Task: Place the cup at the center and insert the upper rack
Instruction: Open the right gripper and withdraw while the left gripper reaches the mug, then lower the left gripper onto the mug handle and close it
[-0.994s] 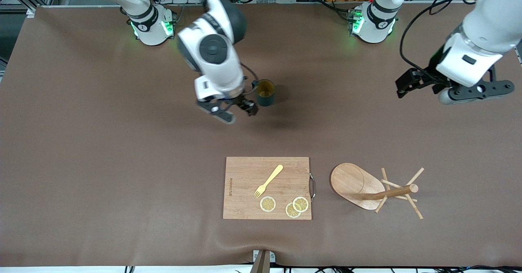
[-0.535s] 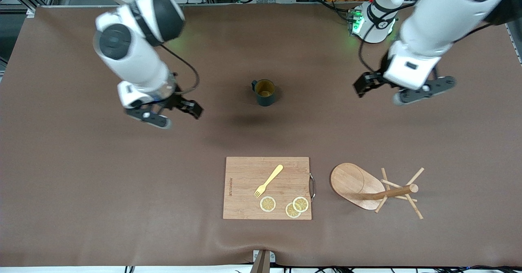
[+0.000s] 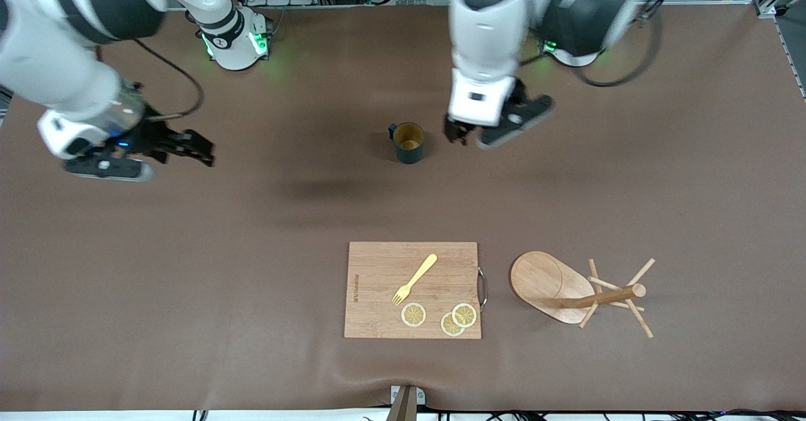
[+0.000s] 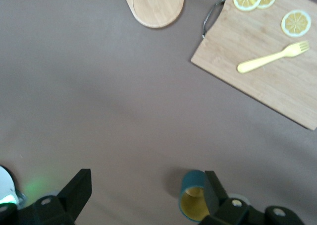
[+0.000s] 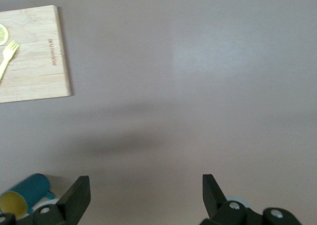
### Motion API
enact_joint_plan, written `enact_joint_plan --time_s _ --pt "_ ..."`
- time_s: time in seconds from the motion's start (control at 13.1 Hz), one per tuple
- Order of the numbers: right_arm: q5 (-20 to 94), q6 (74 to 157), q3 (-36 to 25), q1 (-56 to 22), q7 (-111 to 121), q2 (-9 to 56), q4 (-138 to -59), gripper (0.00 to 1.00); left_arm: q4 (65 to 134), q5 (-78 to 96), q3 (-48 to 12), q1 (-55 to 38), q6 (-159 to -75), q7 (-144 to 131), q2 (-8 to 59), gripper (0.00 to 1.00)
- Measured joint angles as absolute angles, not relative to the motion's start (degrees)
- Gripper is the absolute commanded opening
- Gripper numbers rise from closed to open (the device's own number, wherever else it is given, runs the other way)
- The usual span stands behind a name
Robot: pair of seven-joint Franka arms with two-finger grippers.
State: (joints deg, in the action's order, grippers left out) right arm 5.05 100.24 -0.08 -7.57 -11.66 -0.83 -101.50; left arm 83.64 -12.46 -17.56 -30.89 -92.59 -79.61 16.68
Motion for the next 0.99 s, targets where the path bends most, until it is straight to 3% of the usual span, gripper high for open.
enact_joint_plan --time_s 0.23,0.76,0.99 --pt "5.2 97.0 -0.1 -1.9 -4.0 -2.8 -101.6 1.0 83.4 -19.4 -17.6 -42.2 -92.6 -96.4 21.4 1.0" --pt "-0.2 93.8 0.6 -1.3 -2.8 -4.7 -101.7 1.0 77.8 -34.4 -16.8 -60.8 -92.8 -126.0 40.5 1.0" --pt "-0.3 92.4 0.6 -1.3 -2.8 -4.8 -101.7 1.0 75.5 -35.5 -11.6 -66.5 -95.3 -130.6 46.8 1.0"
